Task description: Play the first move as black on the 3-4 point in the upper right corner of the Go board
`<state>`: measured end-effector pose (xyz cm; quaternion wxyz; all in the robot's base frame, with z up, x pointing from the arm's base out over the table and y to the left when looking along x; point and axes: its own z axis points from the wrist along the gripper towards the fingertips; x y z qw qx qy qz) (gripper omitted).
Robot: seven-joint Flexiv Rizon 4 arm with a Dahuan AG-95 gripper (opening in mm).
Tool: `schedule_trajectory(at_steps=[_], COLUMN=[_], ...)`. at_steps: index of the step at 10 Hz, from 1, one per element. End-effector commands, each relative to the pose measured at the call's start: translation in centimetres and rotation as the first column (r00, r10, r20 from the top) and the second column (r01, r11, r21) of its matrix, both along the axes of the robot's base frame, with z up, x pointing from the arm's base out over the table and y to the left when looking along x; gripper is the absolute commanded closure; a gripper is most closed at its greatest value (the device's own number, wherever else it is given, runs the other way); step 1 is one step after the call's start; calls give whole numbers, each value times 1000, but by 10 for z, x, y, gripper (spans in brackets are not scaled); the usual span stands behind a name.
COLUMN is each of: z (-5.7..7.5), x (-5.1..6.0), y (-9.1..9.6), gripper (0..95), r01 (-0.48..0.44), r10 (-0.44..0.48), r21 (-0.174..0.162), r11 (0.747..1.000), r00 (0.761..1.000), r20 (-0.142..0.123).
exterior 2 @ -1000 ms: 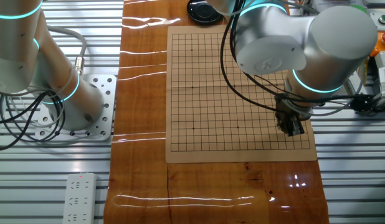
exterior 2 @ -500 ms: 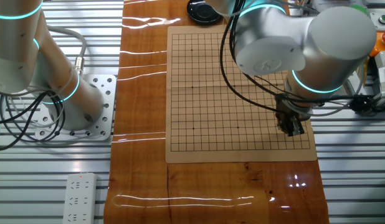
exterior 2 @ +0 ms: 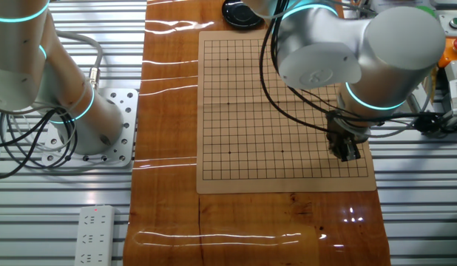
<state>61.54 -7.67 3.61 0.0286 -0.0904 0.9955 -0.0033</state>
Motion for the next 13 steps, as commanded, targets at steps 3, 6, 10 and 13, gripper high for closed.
schedule_trajectory(at_steps=[3,6,10,13], z=[1,1,-1,-3], x=[-1,-1,0,-2], y=[0,1,3,2], gripper=[950,950,950,950], r01=[10,6,8,-6], r10=[-10,-6,-8,6], r21=[4,3,3,1], r11=[1000,1000,1000,1000], r00=[1000,1000,1000,1000], r20=[1,1,-2,-2])
